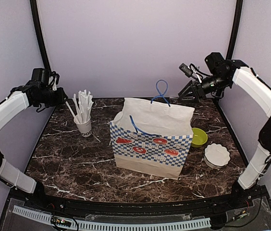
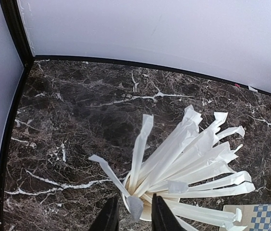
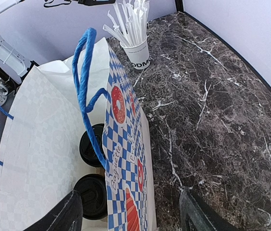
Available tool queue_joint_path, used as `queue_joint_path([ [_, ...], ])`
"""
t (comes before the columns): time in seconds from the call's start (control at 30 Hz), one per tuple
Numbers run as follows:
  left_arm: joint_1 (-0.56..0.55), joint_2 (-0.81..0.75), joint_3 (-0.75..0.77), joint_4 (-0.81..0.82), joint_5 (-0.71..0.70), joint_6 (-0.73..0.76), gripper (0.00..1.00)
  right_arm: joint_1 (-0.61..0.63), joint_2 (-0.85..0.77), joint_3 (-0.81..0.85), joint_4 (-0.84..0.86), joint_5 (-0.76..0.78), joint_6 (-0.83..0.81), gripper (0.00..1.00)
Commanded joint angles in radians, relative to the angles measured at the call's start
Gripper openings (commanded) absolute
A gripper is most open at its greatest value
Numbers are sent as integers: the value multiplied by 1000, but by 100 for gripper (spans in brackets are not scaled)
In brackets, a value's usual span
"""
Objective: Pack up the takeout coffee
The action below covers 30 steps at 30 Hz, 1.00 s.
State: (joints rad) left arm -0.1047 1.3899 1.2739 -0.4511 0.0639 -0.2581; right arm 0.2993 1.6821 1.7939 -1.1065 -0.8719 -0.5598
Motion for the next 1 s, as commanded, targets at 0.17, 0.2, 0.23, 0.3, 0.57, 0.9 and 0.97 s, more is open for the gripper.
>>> queue_joint_path([
  [0.17,5,-8,-23,44,-16,38,20,9,-4,3,27,0,19,68],
  [0.2,4,-3,-21,43,-16,40,20,8,-4,5,25,1,21,68],
  [0.23,4,3,-19,41,-16,42,20,9,-5,5,25,3,21,68],
  [0.3,5,12,-16,41,-14,49,19,9,-8,5,26,6,22,68],
  [0.57,4,-20,42,7,10,78,0,12,-15,-8,34,17,26,68],
  [0.9,-2,-186,295,-228,3,117,0,15,15,22,24,14,22,67],
  [0.97,-2,-211,358,-265,17,129,0,15,20,30,21,16,20,67],
])
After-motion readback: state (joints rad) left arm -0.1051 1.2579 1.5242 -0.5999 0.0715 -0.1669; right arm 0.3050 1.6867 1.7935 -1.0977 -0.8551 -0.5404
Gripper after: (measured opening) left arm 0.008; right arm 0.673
